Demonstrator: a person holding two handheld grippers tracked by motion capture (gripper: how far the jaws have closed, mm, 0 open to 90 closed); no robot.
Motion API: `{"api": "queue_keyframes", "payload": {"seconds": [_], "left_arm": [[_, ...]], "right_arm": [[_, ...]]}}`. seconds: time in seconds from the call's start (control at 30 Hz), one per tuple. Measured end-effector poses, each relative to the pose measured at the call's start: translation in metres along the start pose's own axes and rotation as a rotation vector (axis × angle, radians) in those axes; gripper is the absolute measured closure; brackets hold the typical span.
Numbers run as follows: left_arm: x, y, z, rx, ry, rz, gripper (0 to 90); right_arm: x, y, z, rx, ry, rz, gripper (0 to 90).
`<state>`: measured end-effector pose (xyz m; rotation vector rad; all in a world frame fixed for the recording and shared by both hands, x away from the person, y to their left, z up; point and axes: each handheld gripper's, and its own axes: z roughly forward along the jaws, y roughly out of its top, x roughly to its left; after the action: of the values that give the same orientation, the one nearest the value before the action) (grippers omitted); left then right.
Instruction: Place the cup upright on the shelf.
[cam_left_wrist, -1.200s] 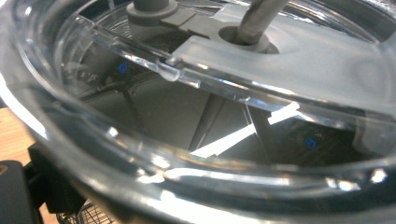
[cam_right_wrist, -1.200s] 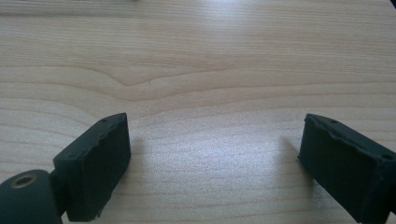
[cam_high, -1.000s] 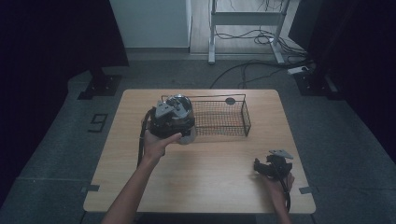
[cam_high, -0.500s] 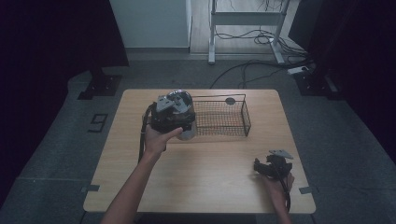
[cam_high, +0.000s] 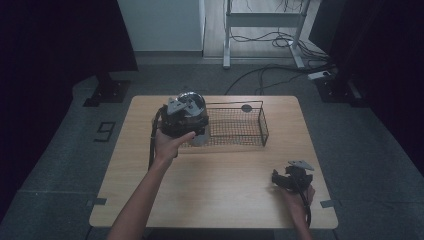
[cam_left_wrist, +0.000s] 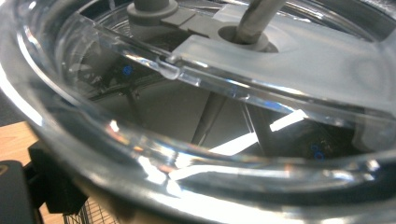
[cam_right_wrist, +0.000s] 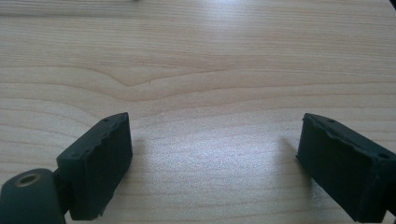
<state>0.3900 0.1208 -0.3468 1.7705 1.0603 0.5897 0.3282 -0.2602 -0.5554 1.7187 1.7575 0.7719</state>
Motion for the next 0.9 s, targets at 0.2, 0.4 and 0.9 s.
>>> {"api": "queue_keyframes", "payload": {"seconds": [0.2,0.4,0.9], "left_arm": [[0.0,0.005,0.001,0.001,0.009,0.006,3.7],[-0.001,0.009,0.003,-0.001,0.014,0.011,3.7],[-0.004,0.022,0.002,-0.022,0.026,0.037,3.7]], "right_arm": [[0.0,0.0,0.0,0.0,0.0,0.0,9.9],[0.0,0.0,0.0,0.0,0.0,0.0,10.0],[0.0,0.0,0.0,0.0,0.0,0.001,10.1]]}}
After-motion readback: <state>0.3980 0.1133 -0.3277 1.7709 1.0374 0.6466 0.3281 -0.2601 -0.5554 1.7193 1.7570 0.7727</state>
